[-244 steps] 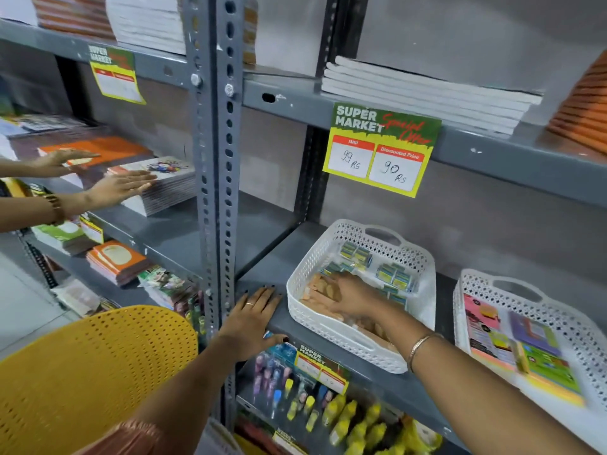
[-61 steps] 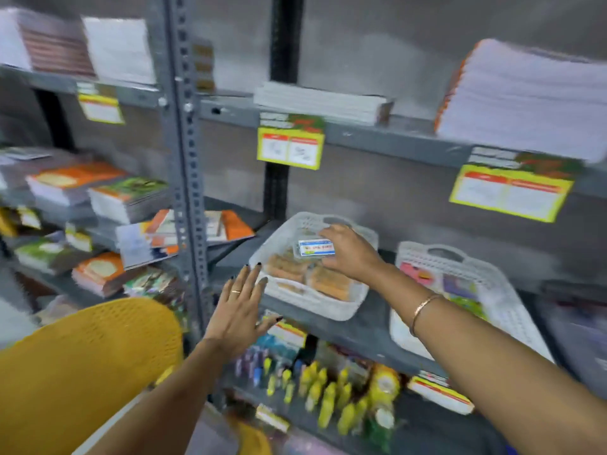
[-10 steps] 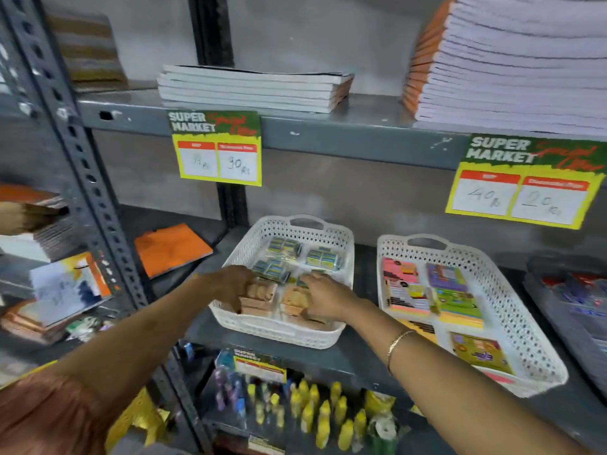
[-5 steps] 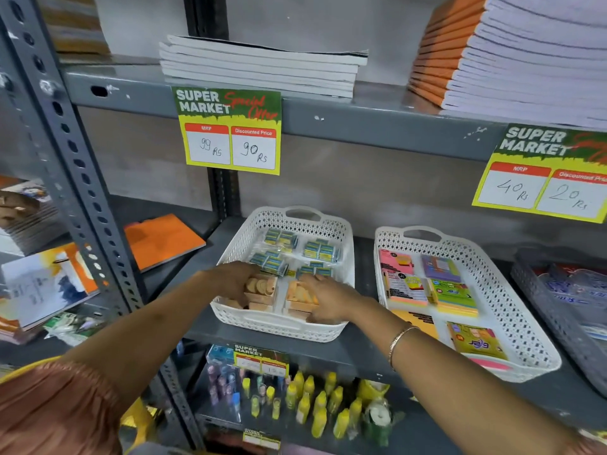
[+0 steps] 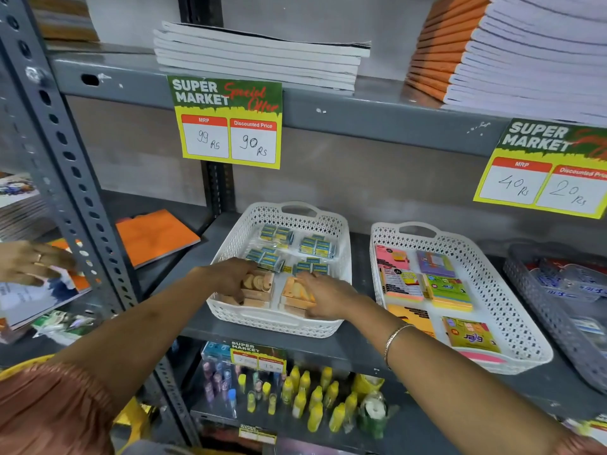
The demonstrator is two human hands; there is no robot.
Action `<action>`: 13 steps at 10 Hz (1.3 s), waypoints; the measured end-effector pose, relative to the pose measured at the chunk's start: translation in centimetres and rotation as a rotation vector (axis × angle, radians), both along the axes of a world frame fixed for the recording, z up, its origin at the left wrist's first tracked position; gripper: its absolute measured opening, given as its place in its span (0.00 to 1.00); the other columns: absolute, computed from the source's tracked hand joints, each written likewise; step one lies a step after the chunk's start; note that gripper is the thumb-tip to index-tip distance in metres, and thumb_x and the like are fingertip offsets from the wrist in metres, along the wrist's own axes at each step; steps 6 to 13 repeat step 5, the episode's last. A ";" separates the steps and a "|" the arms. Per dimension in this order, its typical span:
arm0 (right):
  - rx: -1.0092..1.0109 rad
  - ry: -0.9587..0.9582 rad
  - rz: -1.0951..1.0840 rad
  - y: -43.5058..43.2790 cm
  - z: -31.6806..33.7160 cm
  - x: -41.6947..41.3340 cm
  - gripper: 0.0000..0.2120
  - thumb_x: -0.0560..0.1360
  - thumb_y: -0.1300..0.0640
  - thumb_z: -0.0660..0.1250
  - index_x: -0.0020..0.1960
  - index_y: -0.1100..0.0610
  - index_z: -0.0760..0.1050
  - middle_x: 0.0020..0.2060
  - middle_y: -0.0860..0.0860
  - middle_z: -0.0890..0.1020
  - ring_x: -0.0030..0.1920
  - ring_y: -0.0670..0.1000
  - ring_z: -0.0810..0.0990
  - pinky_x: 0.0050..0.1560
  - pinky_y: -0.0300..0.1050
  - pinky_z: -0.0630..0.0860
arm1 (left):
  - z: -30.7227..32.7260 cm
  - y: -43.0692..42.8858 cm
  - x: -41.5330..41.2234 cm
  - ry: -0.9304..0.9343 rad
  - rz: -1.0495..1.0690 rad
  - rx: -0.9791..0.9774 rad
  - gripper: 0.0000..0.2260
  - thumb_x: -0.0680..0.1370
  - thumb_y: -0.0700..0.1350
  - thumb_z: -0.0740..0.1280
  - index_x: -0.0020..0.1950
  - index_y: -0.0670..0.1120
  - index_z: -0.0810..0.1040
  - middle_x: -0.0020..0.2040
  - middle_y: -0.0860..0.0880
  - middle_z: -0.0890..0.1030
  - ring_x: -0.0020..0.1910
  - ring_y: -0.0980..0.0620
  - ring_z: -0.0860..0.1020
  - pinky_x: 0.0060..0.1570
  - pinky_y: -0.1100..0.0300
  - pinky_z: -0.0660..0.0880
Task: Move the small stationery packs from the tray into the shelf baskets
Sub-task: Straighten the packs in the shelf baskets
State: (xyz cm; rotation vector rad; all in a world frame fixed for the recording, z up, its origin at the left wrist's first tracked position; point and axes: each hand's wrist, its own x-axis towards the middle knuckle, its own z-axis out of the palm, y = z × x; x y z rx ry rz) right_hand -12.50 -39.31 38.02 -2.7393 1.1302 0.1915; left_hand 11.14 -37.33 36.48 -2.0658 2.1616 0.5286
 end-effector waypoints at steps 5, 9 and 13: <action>0.020 -0.036 -0.016 0.4 0.5 -0.1 0.38 0.70 0.48 0.71 0.73 0.55 0.55 0.69 0.57 0.68 0.68 0.59 0.68 0.59 0.54 0.72 | 0.4 0.4 -0.4 -0.017 0.028 0.009 0.38 0.67 0.46 0.77 0.71 0.43 0.63 0.66 0.44 0.71 0.63 0.46 0.70 0.58 0.60 0.67; 0.020 -0.036 -0.016 0.4 0.5 -0.1 0.38 0.70 0.48 0.71 0.73 0.55 0.55 0.69 0.57 0.68 0.68 0.59 0.68 0.59 0.54 0.72 | 0.4 0.4 -0.4 -0.017 0.028 0.009 0.38 0.67 0.46 0.77 0.71 0.43 0.63 0.66 0.44 0.71 0.63 0.46 0.70 0.58 0.60 0.67; 0.020 -0.036 -0.016 0.4 0.5 -0.1 0.38 0.70 0.48 0.71 0.73 0.55 0.55 0.69 0.57 0.68 0.68 0.59 0.68 0.59 0.54 0.72 | 0.4 0.4 -0.4 -0.017 0.028 0.009 0.38 0.67 0.46 0.77 0.71 0.43 0.63 0.66 0.44 0.71 0.63 0.46 0.70 0.58 0.60 0.67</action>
